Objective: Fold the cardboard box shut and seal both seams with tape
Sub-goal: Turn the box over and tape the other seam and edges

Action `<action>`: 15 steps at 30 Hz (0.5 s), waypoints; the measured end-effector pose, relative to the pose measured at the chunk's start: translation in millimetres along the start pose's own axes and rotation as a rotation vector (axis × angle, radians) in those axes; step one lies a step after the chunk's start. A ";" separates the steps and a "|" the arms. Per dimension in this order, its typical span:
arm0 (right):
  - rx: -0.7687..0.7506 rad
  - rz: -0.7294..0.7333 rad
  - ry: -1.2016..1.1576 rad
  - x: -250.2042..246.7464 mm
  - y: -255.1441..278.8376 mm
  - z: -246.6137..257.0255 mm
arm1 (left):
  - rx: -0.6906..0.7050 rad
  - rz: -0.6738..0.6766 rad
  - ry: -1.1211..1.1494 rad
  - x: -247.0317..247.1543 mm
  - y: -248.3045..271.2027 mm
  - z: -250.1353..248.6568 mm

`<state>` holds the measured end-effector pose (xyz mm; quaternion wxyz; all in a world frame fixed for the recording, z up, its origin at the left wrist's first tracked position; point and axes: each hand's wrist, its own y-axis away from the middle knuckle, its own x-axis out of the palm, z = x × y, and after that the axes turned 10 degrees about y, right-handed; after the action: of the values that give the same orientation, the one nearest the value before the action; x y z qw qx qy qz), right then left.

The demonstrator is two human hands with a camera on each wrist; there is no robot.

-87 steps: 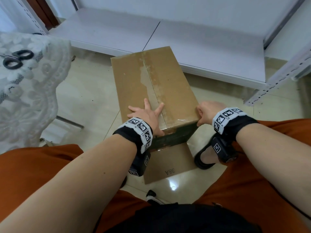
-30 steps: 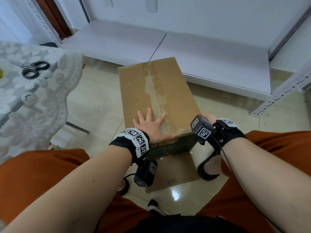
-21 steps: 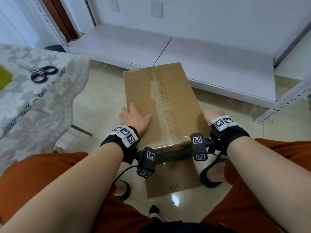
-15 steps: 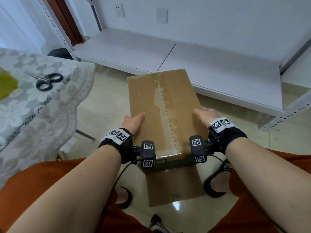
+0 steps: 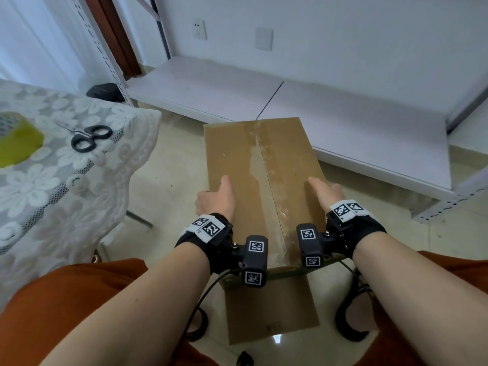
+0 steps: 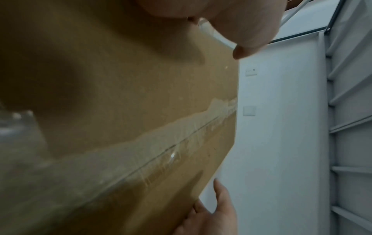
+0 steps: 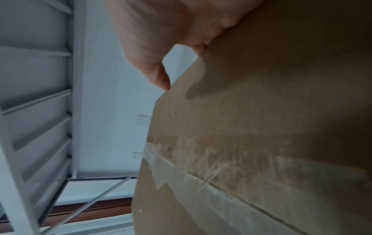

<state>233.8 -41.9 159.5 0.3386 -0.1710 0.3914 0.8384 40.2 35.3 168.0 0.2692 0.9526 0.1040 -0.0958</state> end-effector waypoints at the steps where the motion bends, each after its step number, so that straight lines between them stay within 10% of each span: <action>1: -0.010 0.003 -0.010 0.0 0.7 -3.0 | 0.036 -0.040 -0.064 -2.0 3.5 -2.4; 15: -0.043 0.066 -0.596 10.8 -8.0 -32.6 | 0.703 -0.126 -0.216 -23.2 54.0 -21.6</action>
<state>232.5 -58.7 128.5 0.4074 0.0885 0.2624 0.8703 34.2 -1.6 218.3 -0.0712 0.9631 0.0940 -0.2421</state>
